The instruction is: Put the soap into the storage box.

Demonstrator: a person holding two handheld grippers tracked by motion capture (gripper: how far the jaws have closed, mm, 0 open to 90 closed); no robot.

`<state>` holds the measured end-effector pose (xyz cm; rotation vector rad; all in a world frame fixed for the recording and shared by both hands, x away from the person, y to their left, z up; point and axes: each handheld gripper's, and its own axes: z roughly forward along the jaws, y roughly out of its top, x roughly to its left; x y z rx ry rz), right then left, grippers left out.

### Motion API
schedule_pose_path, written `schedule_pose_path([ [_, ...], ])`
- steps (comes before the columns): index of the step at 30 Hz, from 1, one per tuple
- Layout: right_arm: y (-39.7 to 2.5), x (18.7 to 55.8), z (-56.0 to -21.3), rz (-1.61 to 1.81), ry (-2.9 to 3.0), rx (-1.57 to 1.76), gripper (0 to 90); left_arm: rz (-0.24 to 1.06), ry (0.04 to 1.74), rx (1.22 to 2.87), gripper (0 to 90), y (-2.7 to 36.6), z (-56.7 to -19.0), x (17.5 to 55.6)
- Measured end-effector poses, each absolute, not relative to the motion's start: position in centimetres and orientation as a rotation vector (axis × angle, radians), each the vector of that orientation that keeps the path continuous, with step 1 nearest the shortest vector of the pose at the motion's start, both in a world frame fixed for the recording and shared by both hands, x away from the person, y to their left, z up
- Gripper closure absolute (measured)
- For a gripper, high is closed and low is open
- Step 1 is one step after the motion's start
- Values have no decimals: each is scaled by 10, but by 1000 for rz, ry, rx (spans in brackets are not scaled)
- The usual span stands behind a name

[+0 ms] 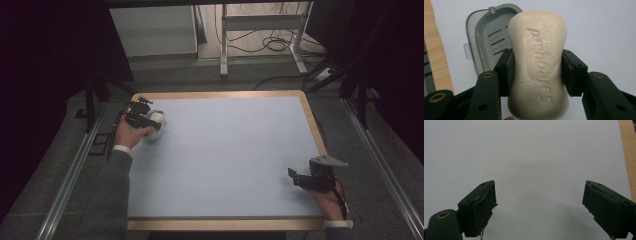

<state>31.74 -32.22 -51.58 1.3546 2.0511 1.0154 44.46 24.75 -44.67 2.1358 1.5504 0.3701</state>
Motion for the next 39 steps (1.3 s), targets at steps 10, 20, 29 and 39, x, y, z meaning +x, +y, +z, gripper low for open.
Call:
schedule_pose_path([
  [10,-323,318,-517,1009,2052,1357,116,389,1626,2115,496,258,-454,458],
  [20,-325,319,-518,1007,2049,1364,116,382,1649,2112,496,257,-464,471],
  [29,-325,321,-520,1000,2052,1366,116,379,1667,2109,496,256,-475,476],
  [39,-323,321,-519,1007,2060,1357,116,394,1604,2072,439,253,-476,473],
])
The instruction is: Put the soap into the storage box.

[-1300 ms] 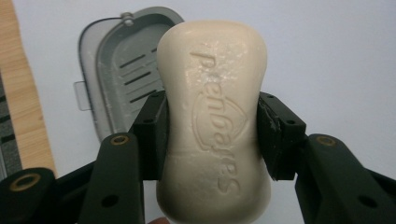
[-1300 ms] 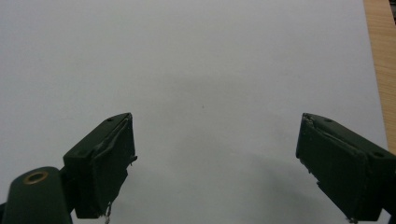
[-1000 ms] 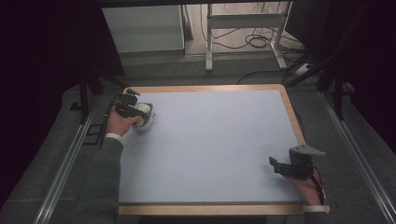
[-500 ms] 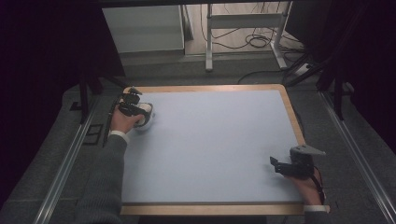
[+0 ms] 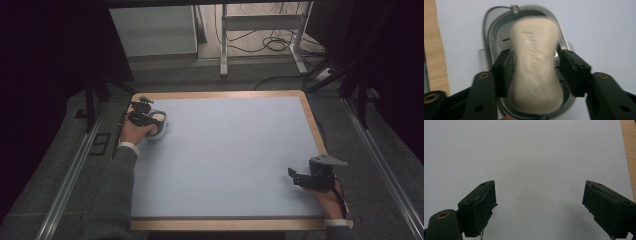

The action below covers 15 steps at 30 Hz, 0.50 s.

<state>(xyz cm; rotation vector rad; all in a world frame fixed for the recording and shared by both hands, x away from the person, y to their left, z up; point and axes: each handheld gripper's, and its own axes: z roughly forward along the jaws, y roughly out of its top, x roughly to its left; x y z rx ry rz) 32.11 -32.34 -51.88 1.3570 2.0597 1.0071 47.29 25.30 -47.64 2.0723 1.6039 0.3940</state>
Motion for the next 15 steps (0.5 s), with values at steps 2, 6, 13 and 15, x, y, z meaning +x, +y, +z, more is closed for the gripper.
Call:
schedule_pose_path([
  [2,-323,321,-519,1006,2058,1355,116,397,1586,2069,411,251,-474,472],
  [6,-323,322,-520,997,2058,1360,116,415,1558,2070,386,250,-469,468],
  [13,-324,321,-519,1005,2057,1360,116,425,1490,2045,350,245,-457,456],
  [15,-323,321,-518,1006,2048,1350,116,431,1458,2045,340,242,-452,450],
])
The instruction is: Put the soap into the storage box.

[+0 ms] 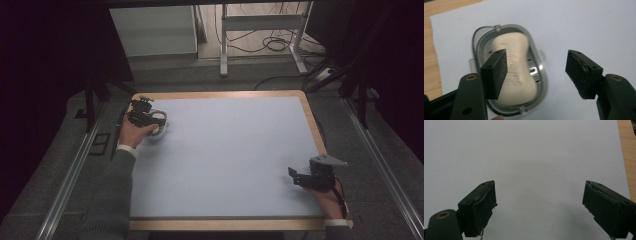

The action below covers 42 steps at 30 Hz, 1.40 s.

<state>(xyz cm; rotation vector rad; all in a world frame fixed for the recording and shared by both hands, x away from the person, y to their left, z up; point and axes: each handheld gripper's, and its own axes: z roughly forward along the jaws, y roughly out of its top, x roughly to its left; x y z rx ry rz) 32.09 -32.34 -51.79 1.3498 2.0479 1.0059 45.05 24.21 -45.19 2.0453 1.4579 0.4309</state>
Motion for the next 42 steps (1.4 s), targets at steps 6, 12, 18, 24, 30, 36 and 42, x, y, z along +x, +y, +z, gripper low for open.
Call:
schedule_pose_path([
  [6,-319,319,-516,999,2058,1323,116,412,1363,2046,309,234,-441,429],
  [12,-321,316,-517,1002,2053,1332,116,396,1281,2047,304,228,-450,401],
  [18,-320,315,-514,1005,2052,1331,116,373,1221,2033,301,229,-466,372],
  [24,-318,315,-516,998,2058,1326,116,358,1181,2026,300,229,-479,344],
  [30,-318,315,-516,997,2057,1326,116,338,1165,2039,297,229,-493,322],
  [36,-316,315,-516,994,2062,1325,116,304,1162,2048,293,226,-509,306],
  [42,-315,315,-516,997,2064,1317,116,300,1174,2086,283,222,-519,300],
])
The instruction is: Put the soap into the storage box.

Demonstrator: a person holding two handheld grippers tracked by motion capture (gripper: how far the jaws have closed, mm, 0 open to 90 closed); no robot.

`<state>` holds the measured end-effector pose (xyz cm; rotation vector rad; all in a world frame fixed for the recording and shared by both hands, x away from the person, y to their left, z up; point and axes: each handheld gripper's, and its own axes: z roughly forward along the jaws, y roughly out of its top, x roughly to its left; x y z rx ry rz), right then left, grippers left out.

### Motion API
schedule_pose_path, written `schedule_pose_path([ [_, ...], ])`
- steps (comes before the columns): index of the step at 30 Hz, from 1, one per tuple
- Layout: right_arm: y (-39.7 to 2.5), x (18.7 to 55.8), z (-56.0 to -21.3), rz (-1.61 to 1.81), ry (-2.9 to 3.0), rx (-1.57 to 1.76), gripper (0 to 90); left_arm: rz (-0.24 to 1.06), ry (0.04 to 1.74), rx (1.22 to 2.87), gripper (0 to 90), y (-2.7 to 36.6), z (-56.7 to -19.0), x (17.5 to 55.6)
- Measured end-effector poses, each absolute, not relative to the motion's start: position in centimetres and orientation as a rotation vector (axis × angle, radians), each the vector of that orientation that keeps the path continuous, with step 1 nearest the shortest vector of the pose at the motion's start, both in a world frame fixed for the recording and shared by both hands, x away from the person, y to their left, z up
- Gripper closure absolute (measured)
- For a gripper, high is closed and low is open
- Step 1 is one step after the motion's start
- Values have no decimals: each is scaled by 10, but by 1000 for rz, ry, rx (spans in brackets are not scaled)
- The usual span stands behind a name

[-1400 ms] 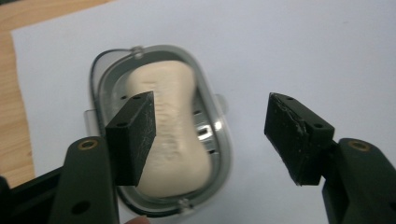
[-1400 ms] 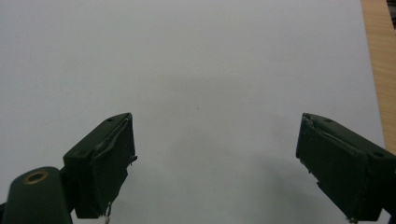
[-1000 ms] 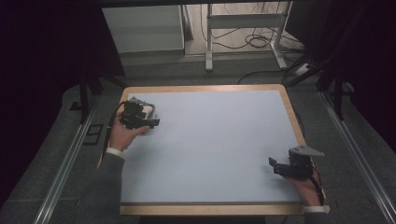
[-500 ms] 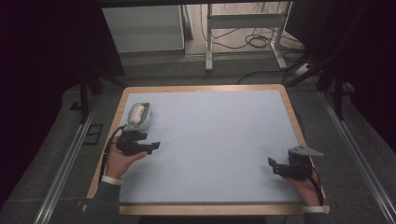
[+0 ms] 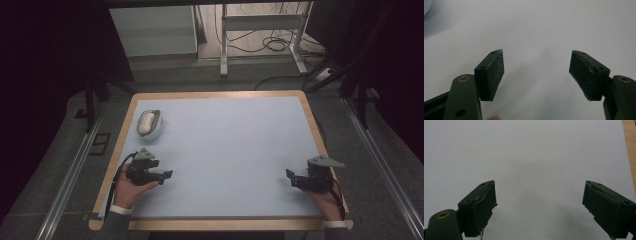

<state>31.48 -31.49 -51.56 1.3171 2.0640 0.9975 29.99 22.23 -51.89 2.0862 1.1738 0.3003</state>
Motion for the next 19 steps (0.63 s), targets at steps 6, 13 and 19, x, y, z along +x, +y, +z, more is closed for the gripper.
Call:
schedule_pose_path([
  [6,-311,315,-514,999,2068,1307,116,300,1175,2065,283,223,-519,299],
  [13,-312,316,-515,1000,2066,1306,116,324,1188,2040,287,224,-517,298],
  [19,-308,316,-514,997,2069,1295,116,325,1187,2049,279,224,-517,297],
])
